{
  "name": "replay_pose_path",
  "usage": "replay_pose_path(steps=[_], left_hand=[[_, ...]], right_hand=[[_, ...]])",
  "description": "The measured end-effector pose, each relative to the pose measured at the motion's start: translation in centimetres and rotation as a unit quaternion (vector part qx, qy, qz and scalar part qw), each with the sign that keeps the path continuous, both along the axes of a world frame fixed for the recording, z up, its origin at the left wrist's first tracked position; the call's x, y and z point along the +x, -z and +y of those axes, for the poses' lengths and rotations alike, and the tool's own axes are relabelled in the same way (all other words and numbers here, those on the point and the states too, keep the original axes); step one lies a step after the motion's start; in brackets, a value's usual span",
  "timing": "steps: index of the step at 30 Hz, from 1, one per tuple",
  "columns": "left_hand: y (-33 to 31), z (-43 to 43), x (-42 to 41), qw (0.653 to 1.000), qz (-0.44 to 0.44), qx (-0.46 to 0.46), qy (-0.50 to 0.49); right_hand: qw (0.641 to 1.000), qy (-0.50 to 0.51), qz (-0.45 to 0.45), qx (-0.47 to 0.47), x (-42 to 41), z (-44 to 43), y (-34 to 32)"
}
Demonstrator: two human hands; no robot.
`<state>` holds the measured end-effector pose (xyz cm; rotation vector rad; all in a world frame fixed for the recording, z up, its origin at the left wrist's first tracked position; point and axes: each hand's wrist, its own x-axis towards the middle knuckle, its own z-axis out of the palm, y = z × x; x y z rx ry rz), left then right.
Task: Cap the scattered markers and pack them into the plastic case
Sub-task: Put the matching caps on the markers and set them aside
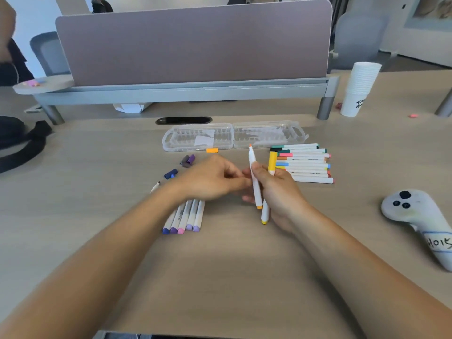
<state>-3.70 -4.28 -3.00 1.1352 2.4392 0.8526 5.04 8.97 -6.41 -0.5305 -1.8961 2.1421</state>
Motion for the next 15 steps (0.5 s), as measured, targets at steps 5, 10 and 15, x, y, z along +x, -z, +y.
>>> replay_pose_path(steps=[5,10,15], left_hand=[[-1.6,1.8,-6.2,0.985,0.145,-0.046,-0.084],[0.9,4.0,-11.1,0.939,0.258,-0.198,-0.115],[1.7,4.8,-12.0,0.919,0.285,-0.249,-0.112]], right_hand=[[0.998,0.031,-0.013,-0.045,-0.2,0.2,-0.3],[0.997,0.037,-0.007,-0.065,-0.1,0.3,-0.4],[0.997,0.036,0.002,-0.071,-0.3,0.3,-0.3]])
